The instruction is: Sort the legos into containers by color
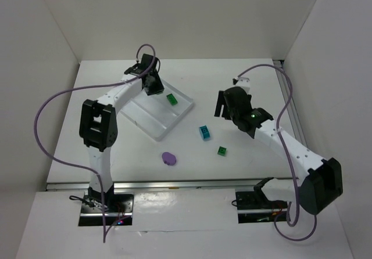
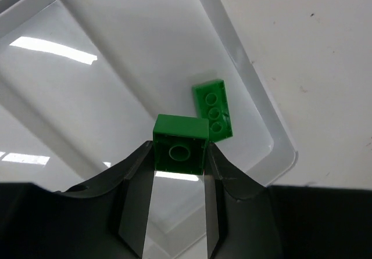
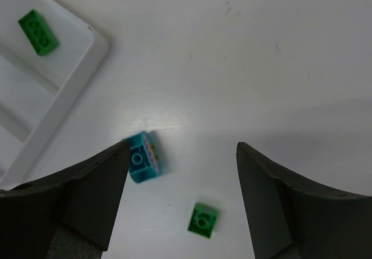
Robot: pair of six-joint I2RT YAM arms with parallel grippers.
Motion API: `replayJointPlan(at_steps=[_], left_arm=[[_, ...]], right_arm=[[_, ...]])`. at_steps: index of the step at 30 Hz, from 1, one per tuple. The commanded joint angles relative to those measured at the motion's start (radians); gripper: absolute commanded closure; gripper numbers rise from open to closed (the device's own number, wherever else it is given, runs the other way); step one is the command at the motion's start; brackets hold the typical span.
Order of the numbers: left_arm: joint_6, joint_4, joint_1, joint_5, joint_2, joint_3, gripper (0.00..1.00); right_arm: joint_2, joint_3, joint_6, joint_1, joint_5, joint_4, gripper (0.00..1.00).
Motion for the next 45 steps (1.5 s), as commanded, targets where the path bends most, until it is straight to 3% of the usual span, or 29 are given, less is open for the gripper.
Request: replayJointPlan(at_steps=[1, 4, 5, 9, 12, 19, 27, 29, 32, 36, 39, 45], left_arm=[[0.037, -0.005, -0.005, 0.015, 0.066, 0.127, 0.57], [0.047, -0.016, -0.024, 0.000, 0.155, 0.219, 0.43], [0.060, -0.016, -0.024, -0.001, 0.172, 0.240, 0.23], [0.060, -0.045, -0.024, 0.009, 0.217, 0.288, 0.00], [0.060, -0.045, -0.024, -0.002, 0.183, 0.248, 0.00], [0.087, -0.045, -0.074, -0.054, -0.054, 0.130, 0.00], [0.144, -0.054, -0.133, -0.083, -0.320, 0.017, 0.00], [0.144, -0.063, -0.142, -0.083, -0.380, -0.002, 0.00], [0.144, -0.103, -0.142, -0.083, -0.432, -0.029, 0.00], [0.164, -0.112, -0.160, -0.070, -0.559, -0.156, 0.00], [0.173, -0.112, -0.160, -0.073, -0.628, -0.255, 0.00], [0.132, -0.172, -0.180, -0.062, -0.821, -0.492, 0.05]], right_arm=[[-0.116, -0.100, 0.125, 0.035, -0.031, -0.143, 0.20], [-0.166, -0.174, 0.188, 0.072, -0.074, -0.165, 0.20], [-0.166, -0.220, 0.222, 0.072, -0.091, -0.165, 0.20], [-0.176, -0.295, 0.291, 0.124, -0.118, -0.156, 0.20], [-0.164, -0.320, 0.311, 0.144, -0.118, -0.141, 0.20], [-0.072, -0.393, 0.352, 0.144, -0.140, -0.012, 0.20], [0.032, -0.406, 0.400, 0.144, -0.131, 0.046, 0.38], [0.032, -0.406, 0.400, 0.144, -0.111, 0.057, 0.53], [0.032, -0.369, 0.418, 0.144, -0.076, -0.001, 0.68], [-0.070, -0.279, 0.388, 0.155, 0.000, -0.084, 0.71], [-0.084, -0.173, 0.294, 0.155, 0.018, -0.043, 0.71], [0.227, 0.115, 0.127, 0.140, -0.027, 0.160, 0.66]])
